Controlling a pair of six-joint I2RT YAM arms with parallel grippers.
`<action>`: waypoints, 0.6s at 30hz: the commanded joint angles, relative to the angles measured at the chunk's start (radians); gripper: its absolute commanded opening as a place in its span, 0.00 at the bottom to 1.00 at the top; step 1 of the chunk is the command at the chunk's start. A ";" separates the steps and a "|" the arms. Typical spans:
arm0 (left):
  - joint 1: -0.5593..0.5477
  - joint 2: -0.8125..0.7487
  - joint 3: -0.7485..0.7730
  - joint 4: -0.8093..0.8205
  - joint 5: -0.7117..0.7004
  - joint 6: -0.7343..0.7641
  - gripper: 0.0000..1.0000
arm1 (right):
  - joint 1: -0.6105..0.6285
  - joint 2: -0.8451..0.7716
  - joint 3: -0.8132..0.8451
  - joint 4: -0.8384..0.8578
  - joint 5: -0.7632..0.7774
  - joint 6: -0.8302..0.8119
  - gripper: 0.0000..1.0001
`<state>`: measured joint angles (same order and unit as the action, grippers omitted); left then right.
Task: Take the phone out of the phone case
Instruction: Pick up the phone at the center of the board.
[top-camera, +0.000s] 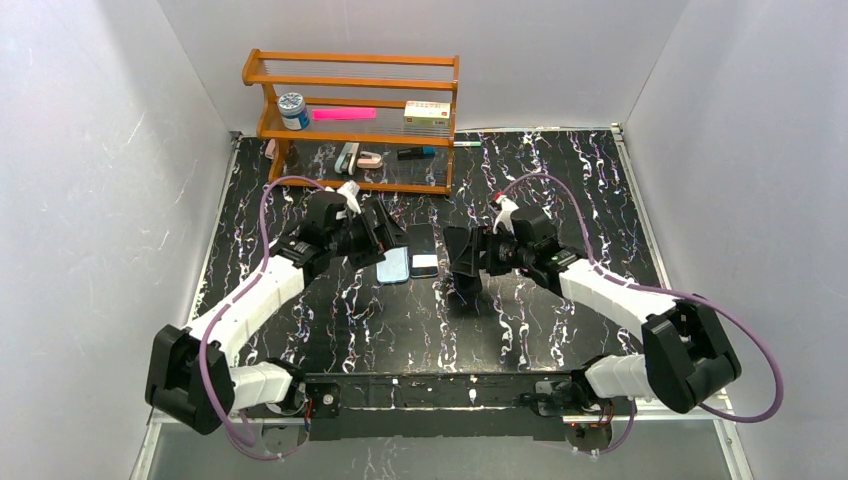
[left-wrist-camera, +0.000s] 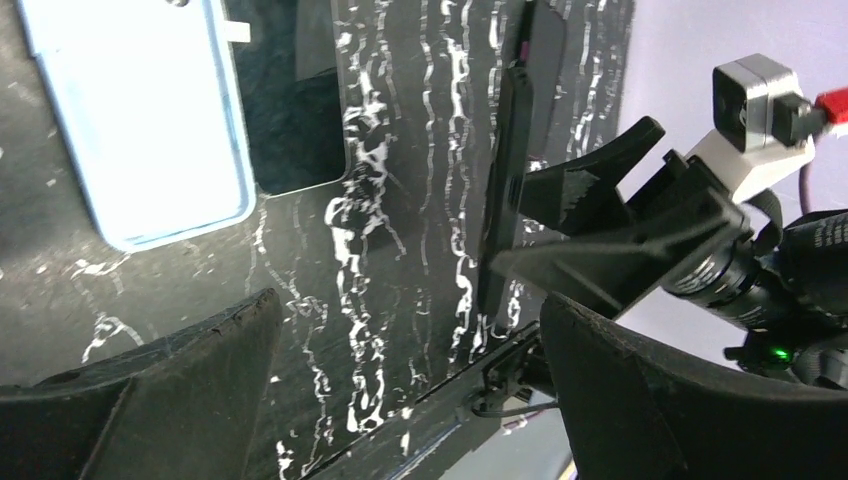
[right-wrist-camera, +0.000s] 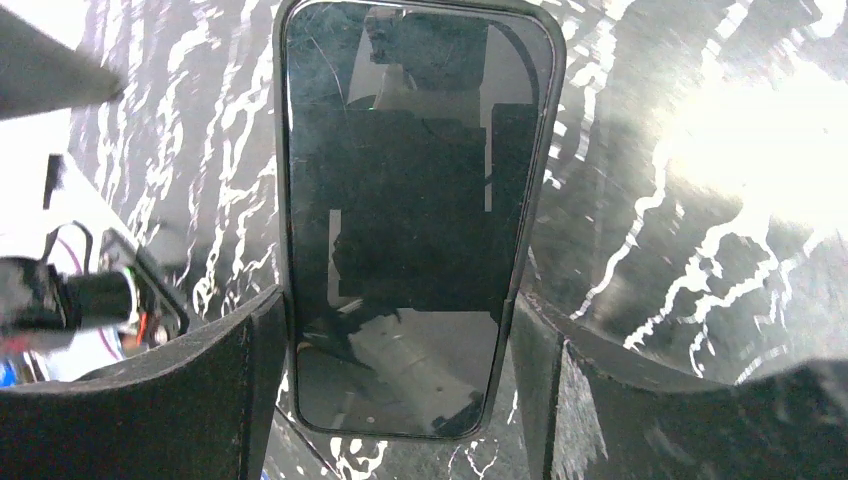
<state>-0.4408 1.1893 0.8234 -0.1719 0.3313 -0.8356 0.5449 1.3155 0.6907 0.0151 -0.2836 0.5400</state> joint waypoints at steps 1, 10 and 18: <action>-0.006 0.045 0.098 0.010 0.098 -0.015 0.98 | 0.015 -0.068 0.065 0.139 -0.204 -0.226 0.01; -0.006 0.135 0.250 -0.084 0.190 0.068 0.98 | 0.153 -0.057 0.237 -0.057 -0.253 -0.537 0.01; -0.006 0.227 0.403 -0.339 0.287 0.285 0.83 | 0.240 -0.026 0.374 -0.192 -0.239 -0.692 0.01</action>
<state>-0.4423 1.3937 1.1446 -0.3153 0.5320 -0.7048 0.7597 1.2854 0.9653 -0.1432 -0.5056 -0.0330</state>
